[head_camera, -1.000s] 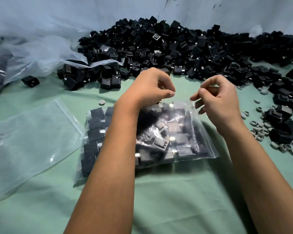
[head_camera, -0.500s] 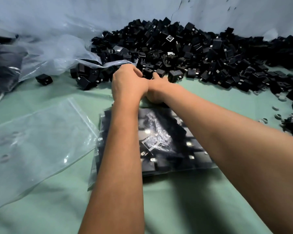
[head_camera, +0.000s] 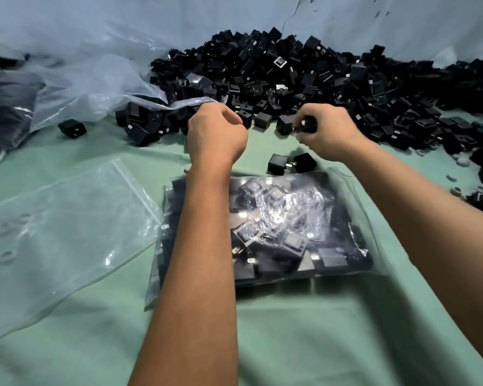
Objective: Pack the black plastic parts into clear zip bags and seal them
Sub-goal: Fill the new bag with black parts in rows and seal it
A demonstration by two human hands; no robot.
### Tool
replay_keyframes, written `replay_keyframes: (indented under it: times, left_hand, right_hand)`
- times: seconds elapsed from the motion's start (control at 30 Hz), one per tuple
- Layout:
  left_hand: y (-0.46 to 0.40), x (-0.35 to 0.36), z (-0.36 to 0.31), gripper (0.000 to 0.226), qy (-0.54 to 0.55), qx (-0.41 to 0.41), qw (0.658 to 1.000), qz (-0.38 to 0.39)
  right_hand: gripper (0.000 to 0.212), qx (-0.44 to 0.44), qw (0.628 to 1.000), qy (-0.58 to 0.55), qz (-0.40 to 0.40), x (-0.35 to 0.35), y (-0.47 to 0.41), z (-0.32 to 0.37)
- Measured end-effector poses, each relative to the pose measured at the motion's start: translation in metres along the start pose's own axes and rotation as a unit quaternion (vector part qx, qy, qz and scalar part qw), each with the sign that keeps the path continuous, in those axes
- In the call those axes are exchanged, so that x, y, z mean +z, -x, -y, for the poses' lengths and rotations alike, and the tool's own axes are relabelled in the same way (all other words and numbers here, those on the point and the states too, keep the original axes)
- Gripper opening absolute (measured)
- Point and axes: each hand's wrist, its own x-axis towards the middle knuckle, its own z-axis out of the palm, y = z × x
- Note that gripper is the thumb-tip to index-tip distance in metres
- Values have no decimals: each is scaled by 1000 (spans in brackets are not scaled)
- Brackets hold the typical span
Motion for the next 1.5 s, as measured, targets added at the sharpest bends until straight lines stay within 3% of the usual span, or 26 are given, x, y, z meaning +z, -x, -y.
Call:
replay_keyframes:
  times: [0.1,0.27,0.37,0.47,0.53,0.67,0.73,0.8,0.97,1.07,1.2,1.4,1.5]
  left_hand:
    - [3,4,-5,20,9,28,998,51]
    - [19,12,-17,21,1,128,964,234]
    - [32,22,-29,40,-40,183,922,339]
    - [43,35,-39,56,-60,203,893,397]
    - [50,46,-43,52,-79,219,886,401]
    - [51,55,-46,33,-113,235,878,402]
    - [49,53,-44,23,-110,258,874,396]
    - [47,47,-42,19,-85,271,875,392]
    - [44,36,-42,16,-28,285,889,358]
    - [44,35,-43,15,-6,297,897,326]
    - [45,34,-46,14,-6,315,898,308]
    - [39,31,-40,14,-1,281,916,287]
    - [24,17,-30,11,29,238,947,213]
  right_hand:
    - [38,48,998,28,26,-9,20,-35]
    - [62,66,996,-41,43,-14,44,-49]
    - [47,64,993,-80,-59,-14,60,-50]
    - [27,69,962,-190,-185,-11,89,-52]
    - [26,79,949,-235,-195,-8,107,-55]
    - [27,133,910,-371,-126,0,126,-60]
    - [13,122,869,-468,-106,-3,127,-56]
    - [15,83,843,-522,-99,-8,127,-52]
    - [19,32,903,-420,-78,-12,130,-52]
    - [9,59,890,-450,-44,-15,132,-50]
    - [10,73,891,-449,14,-12,134,-45]
    - [16,58,908,-412,-40,-7,132,-40]
    - [14,65,873,-483,0,-8,130,-41]
